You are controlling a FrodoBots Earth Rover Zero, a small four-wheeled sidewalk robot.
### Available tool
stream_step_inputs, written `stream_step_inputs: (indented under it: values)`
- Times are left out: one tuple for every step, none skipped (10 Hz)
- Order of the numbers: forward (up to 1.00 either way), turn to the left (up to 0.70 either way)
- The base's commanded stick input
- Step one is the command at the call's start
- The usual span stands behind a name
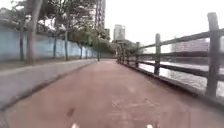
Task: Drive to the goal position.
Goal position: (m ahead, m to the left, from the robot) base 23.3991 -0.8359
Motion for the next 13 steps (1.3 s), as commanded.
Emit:
stream_step_inputs:
  values:
    - [1.00,0.00]
    - [1.00,0.00]
    - [1.00,0.00]
    - [1.00,0.00]
    - [1.00,0.00]
    - [1.00,0.00]
    - [1.00,0.00]
    - [1.00,0.00]
    - [1.00,0.00]
    - [1.00,0.00]
    - [1.00,0.00]
    - [1.00,0.00]
    - [1.00,0.00]
